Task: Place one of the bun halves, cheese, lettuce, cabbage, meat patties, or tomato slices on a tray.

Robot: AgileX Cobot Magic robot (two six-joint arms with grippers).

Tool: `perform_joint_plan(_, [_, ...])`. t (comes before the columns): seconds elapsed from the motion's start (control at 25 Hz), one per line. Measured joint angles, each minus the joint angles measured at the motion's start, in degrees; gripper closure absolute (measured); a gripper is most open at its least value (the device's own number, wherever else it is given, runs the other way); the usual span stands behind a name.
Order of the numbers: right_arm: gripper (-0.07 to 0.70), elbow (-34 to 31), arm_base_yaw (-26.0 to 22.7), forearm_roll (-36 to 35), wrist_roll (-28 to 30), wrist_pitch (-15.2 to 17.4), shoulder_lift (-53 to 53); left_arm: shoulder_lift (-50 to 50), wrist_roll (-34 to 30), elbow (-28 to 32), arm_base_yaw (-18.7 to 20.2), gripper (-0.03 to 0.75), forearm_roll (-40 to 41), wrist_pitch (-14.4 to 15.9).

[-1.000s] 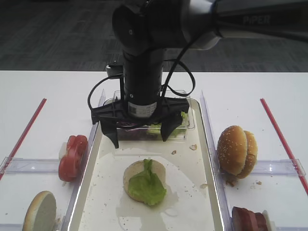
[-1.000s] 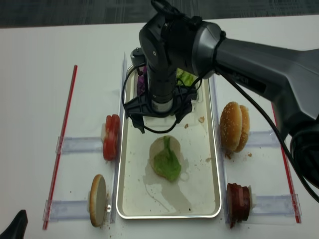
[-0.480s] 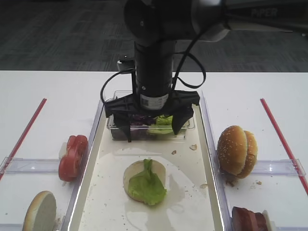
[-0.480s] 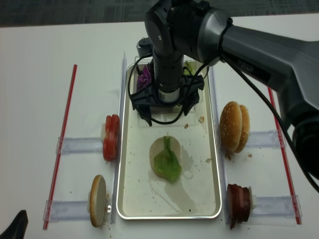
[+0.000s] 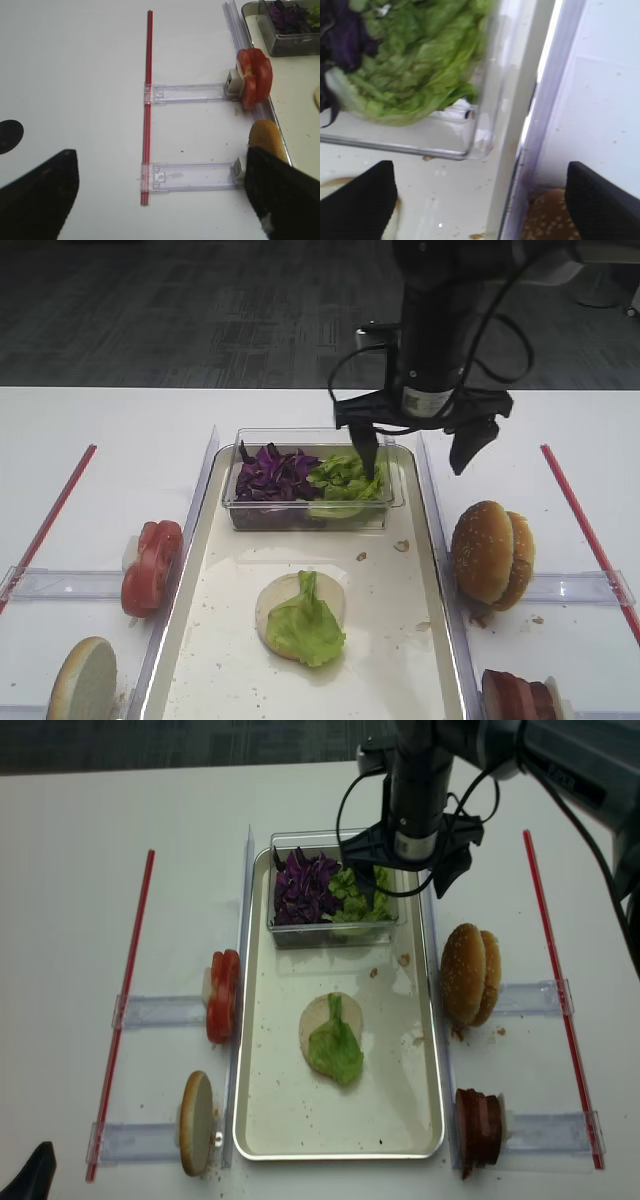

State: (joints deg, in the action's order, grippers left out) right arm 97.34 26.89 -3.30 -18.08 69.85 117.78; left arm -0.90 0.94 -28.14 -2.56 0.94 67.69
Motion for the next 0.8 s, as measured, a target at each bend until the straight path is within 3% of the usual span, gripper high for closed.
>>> perform_joint_plan(0.44, [-0.060,0.00,-15.77,0.00,7.29,0.00,0.00,0.00,0.00,0.00,0.00,0.098,0.00,0.00])
perform_joint_plan(0.8, [-0.060,0.00,-24.45,0.33,10.71,0.00,0.00,0.00,0.00,0.00,0.00,0.098,0.00,0.00])
